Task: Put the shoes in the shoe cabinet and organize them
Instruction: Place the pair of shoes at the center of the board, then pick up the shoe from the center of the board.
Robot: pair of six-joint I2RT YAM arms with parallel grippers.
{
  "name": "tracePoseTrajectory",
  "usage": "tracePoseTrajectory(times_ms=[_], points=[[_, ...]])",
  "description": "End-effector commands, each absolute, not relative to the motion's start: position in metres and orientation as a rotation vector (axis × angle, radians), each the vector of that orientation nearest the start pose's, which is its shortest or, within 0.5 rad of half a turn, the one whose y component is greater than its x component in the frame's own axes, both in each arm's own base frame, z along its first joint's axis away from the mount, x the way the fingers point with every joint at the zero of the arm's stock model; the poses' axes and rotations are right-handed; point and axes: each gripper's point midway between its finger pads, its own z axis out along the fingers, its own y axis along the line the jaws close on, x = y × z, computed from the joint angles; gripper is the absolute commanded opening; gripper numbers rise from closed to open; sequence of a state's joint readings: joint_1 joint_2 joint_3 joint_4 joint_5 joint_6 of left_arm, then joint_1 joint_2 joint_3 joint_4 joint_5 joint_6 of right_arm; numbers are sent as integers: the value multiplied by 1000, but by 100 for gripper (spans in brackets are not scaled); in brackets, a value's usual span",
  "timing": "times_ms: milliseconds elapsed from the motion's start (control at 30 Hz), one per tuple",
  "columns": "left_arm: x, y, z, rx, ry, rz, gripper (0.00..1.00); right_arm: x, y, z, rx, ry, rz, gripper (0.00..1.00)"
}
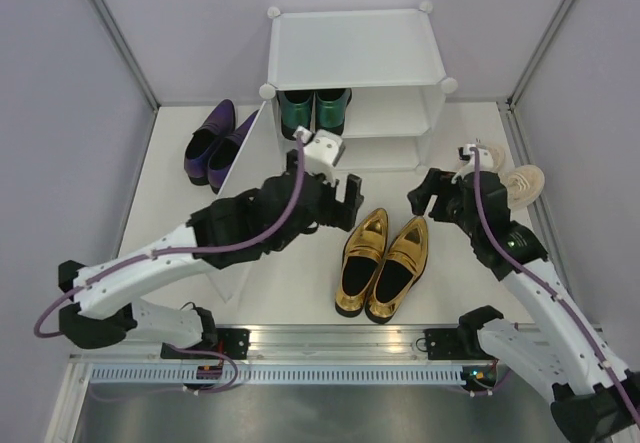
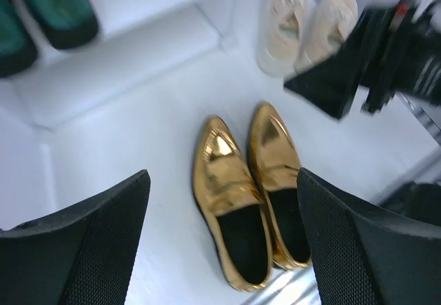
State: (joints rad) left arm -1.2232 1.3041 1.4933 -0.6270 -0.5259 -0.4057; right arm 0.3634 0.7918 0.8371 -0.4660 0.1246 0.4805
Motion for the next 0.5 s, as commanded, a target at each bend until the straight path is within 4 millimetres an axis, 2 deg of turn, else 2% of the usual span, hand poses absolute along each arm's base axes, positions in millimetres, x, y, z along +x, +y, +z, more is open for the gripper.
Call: tracePoseTrajectory(times_ms=[0,33,67,133,167,200,267,400,467], points=[[224,-259,406,427,1702,-262,89,249,144,211,-127,2143,607,80],[227,-252,419,407,1661,-253,89,248,146,208,-157,2151,599,80],[233,-243,420,402,1645,-215,90,243,158,202,-221,2172,602,80],[238,-221,429,412,1593,-150,90,241,168,199,-306,2175,552,80],[245,-211,436,374,1570,-141,90,231,187,192,-401,2188,556,81],[247,-206,441,385,1548,-134,90,228,194,188,-438,2194,530,82],[255,-189,447,342,1519,-114,90,223,206,176,-530,2184,382,83],[269,-171,450,332,1499,-55,90,205,230,150,-699,2185,251,85],[276,-164,442,336,1509,-24,90,196,237,133,-752,2189,181,85]])
